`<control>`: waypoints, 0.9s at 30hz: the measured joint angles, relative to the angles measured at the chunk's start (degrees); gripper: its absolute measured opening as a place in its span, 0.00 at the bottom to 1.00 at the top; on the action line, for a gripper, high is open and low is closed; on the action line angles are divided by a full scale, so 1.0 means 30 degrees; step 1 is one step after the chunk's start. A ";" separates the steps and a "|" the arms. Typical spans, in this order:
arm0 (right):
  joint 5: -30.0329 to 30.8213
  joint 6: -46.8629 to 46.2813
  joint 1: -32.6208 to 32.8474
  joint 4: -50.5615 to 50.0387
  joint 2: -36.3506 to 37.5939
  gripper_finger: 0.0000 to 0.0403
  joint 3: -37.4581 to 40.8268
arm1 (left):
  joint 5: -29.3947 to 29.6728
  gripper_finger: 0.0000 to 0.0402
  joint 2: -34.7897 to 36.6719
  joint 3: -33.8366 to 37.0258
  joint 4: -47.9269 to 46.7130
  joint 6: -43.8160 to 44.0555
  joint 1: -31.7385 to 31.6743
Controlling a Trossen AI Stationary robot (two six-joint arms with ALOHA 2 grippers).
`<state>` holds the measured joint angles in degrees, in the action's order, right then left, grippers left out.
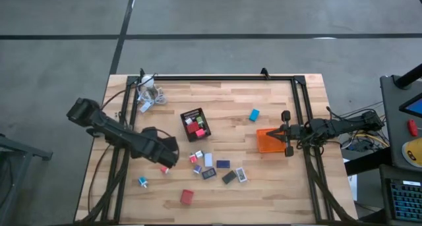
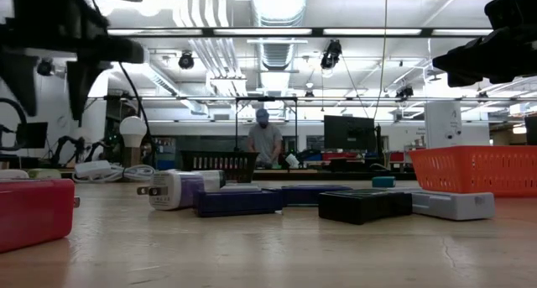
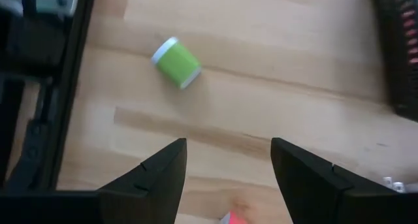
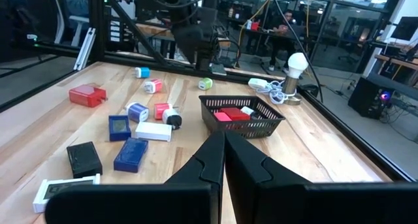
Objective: Pick & Place Office items
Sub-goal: Put the green charger adapter in the black bin
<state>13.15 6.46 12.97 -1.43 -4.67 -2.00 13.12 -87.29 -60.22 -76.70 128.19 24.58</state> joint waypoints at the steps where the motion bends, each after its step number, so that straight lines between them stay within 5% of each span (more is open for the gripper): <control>1: -0.0013 0.0000 0.0007 -0.0003 0.0000 0.02 0.0005 | -0.0133 0.56 0.0240 0.0388 0.0303 0.0350 0.0089; 15: 0.0000 0.0000 0.0007 -0.0007 -0.0007 0.02 0.0000 | -0.1662 0.56 0.2078 0.6385 0.5029 0.3932 -0.1953; 27: -0.0007 0.0000 0.0003 0.0000 0.0000 0.02 0.0000 | -0.0231 0.56 0.2763 0.7078 0.4555 0.2737 -0.3622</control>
<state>13.13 6.46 12.98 -1.43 -4.67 -2.00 12.43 -79.00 -38.99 -63.03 136.40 13.71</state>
